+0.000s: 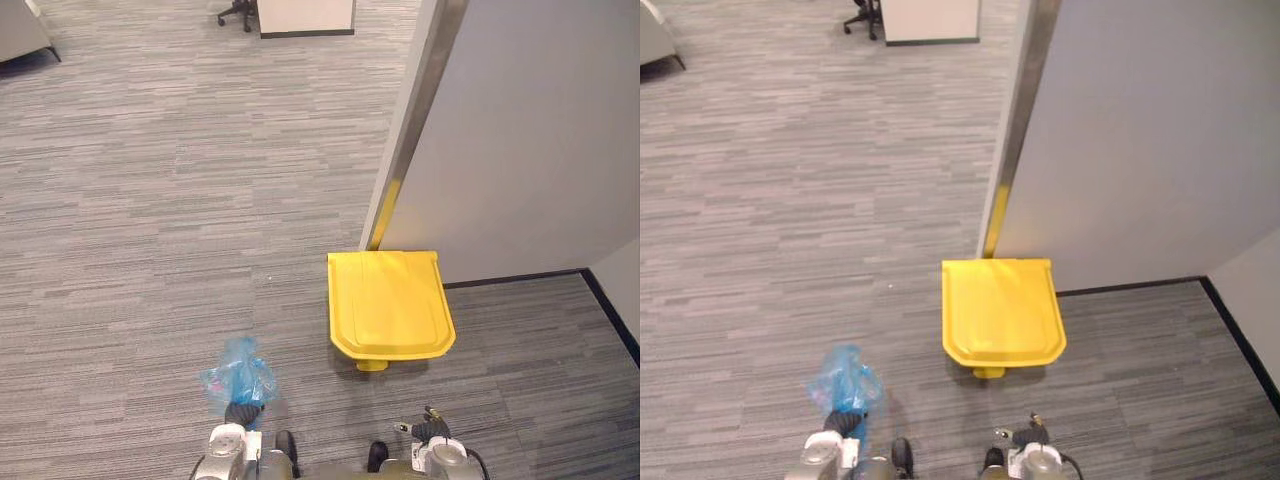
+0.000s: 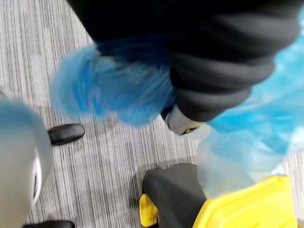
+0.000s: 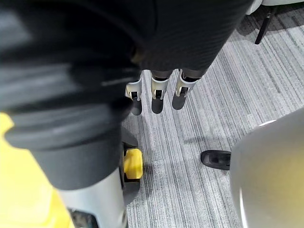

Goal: Gather rubbish on tea table into small bin, then transfer packed bag to large trash can.

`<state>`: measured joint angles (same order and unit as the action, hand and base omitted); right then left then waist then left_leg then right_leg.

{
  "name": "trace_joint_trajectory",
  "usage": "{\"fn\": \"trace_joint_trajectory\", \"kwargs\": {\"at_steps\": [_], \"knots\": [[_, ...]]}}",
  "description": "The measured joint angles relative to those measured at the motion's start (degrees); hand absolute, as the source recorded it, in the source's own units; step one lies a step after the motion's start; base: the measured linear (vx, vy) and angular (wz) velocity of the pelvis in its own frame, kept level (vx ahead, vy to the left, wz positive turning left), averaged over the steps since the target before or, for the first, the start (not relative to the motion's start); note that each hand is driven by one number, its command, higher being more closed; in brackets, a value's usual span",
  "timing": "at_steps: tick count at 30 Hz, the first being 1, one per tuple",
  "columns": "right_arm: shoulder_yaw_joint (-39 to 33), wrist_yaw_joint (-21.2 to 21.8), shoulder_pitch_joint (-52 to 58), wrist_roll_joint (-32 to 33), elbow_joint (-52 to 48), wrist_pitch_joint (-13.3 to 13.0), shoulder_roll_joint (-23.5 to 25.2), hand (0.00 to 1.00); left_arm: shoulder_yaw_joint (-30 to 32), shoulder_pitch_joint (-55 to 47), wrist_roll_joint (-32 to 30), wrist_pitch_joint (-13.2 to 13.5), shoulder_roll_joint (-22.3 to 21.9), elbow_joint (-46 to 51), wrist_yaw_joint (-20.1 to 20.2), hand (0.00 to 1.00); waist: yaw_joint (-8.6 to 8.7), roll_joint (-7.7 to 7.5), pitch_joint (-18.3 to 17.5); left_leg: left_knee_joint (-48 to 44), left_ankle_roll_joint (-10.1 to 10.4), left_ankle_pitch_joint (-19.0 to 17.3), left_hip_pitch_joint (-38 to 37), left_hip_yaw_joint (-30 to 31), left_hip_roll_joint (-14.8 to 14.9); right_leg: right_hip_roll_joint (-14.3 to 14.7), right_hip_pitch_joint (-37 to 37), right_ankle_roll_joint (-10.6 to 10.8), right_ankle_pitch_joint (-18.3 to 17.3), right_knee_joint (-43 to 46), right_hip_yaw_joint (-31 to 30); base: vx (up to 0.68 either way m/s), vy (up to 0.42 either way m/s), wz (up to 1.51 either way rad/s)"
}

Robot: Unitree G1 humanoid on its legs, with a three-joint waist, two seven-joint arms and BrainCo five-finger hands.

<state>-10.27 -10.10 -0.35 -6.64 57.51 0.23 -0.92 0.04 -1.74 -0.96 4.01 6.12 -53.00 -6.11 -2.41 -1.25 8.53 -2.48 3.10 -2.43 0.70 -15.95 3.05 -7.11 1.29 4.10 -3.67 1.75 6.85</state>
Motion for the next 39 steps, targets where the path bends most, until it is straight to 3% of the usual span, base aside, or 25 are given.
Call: {"fn": "trace_joint_trajectory", "kwargs": {"at_steps": [3,6,8,10,11,13,14,16,17,19,21,24,31,38,39], "knots": [[0.3,0.0,-0.2,0.0,0.4,0.0,-0.9,0.00,0.0,-0.7,0.0,0.0,-0.1,0.0,0.0,1.00,-0.12,0.15,-0.1,0.3,-0.2,-0.2,-0.2,0.0,-0.1,-0.1,-0.2,0.2,-0.3,0.9,-0.4,0.02,0.003,-0.09],[0.2,0.0,-1.0,0.0,0.9,0.0,-1.4,0.00,-0.1,-1.7,0.0,0.0,-0.4,-0.2,0.1,1.00,-0.16,-0.59,0.3,-0.4,-1.5,-2.8,-1.4,0.1,-1.7,-2.3,-3.8,1.4,-5.7,10.9,-1.4,0.01,0.049,-0.10],[0.1,0.1,-0.8,0.0,1.7,0.0,-1.7,0.00,0.1,-1.7,0.2,-0.3,-0.5,-1.2,0.0,1.00,0.47,-0.84,0.9,0.6,-2.8,-4.4,-3.4,2.7,-2.8,-4.0,-8.1,2.7,-6.6,22.9,-1.3,0.01,0.068,-0.03],[0.0,0.2,-1.7,0.3,1.9,-0.3,-1.2,0.00,0.0,-1.3,0.2,-0.5,0.0,-1.5,0.1,1.00,0.81,0.21,2.2,-0.9,-3.1,-5.6,-4.5,3.3,-1.1,-2.7,-12.6,1.2,-8.9,26.1,0.5,0.01,0.057,-0.03],[-0.1,0.3,-1.9,0.3,1.9,-0.4,-1.0,0.00,0.0,-0.7,0.2,-0.6,0.2,-2.0,-0.1,1.00,0.98,0.10,2.7,-2.2,-3.3,-7.0,-4.9,3.6,-0.1,-2.0,-13.8,1.0,-8.4,24.6,2.4,0.11,0.038,0.10],[-0.2,0.2,-2.3,0.2,1.0,-0.4,-0.8,0.00,0.0,0.3,0.2,-0.5,-0.2,-2.4,0.0,1.00,0.99,-0.44,3.4,-5.4,-2.7,-9.4,-5.8,4.0,2.0,-0.8,-17.7,0.9,-1.3,14.0,6.3,0.21,0.003,0.17],[-0.2,0.1,-2.3,0.1,0.5,-0.3,-0.6,0.00,0.0,0.4,0.2,-0.5,-0.2,-2.4,0.0,1.00,0.92,-0.77,3.6,-6.0,-2.4,-9.8,-5.8,3.8,2.1,-0.8,-17.6,1.5,0.0,11.5,7.2,0.23,-0.067,0.17],[-0.2,-0.1,-2.0,0.0,-0.6,-0.5,0.4,0.00,0.3,1.0,0.1,-0.5,0.1,-2.3,0.0,1.00,1.01,-3.10,4.9,-10.6,-0.7,-13.4,-7.0,3.2,1.8,-1.8,-18.4,1.2,0.9,7.9,8.5,0.32,-0.181,0.08],[-0.3,-0.1,-1.6,-0.1,-0.6,-0.2,0.0,0.00,0.7,1.5,0.1,-0.4,-0.5,-2.2,-0.1,1.00,0.89,-2.92,4.7,-15.9,1.5,-18.0,-7.4,3.7,2.5,-1.2,-17.9,0.4,1.7,8.5,8.1,0.36,-0.208,-0.12],[-0.3,0.0,-2.2,-0.1,-1.2,-0.2,-0.3,0.00,0.5,2.2,0.1,-0.4,-1.7,-2.1,-0.1,1.00,0.63,-0.49,5.0,-16.7,2.5,-19.1,-7.3,3.9,4.7,0.6,-18.1,0.5,0.7,10.1,8.1,0.29,-0.130,-0.07],[-1.5,0.0,-2.1,-0.1,-4.0,-0.3,-0.6,0.00,0.0,3.3,0.0,-0.4,-3.1,-2.1,0.1,1.00,1.37,1.27,5.9,-13.8,2.7,-19.3,-8.9,5.1,5.7,2.2,-20.2,-0.3,-2.2,15.6,7.3,0.35,-0.112,0.15],[-1.8,0.1,-2.1,-0.2,-4.4,0.1,-0.1,0.00,0.3,3.5,-0.1,-0.4,-2.7,-1.7,0.1,1.00,0.89,1.30,5.7,-12.1,2.6,-18.6,-11.1,7.4,6.8,3.0,-21.7,-0.7,-8.1,22.2,7.9,0.31,-0.100,-0.04],[2.1,0.3,-4.3,-2.0,-1.9,0.2,-1.1,0.00,1.3,5.2,-0.2,0.4,-2.4,-0.5,0.1,1.00,1.06,1.64,5.5,-7.0,2.9,-13.5,-10.5,9.1,7.4,3.2,-21.7,-1.8,-6.6,19.2,9.6,0.06,-0.060,0.11],[13.9,0.8,-13.1,-4.7,-1.8,0.1,-2.1,0.00,0.6,6.4,-0.1,0.7,-1.0,2.3,0.0,1.00,0.09,0.40,4.2,-6.4,5.5,-12.0,0.5,16.1,7.0,0.2,-28.0,-3.0,-4.1,17.8,15.0,-0.16,-0.096,0.50],[14.6,0.7,-15.2,-4.7,-2.4,0.1,-2.3,0.00,0.4,6.9,0.0,0.7,-0.6,2.7,-0.2,1.00,-0.37,0.13,4.3,-6.4,5.6,-11.9,1.7,16.8,7.2,0.2,-28.3,-1.9,-4.3,17.2,15.9,-0.14,-0.102,0.34]]}}
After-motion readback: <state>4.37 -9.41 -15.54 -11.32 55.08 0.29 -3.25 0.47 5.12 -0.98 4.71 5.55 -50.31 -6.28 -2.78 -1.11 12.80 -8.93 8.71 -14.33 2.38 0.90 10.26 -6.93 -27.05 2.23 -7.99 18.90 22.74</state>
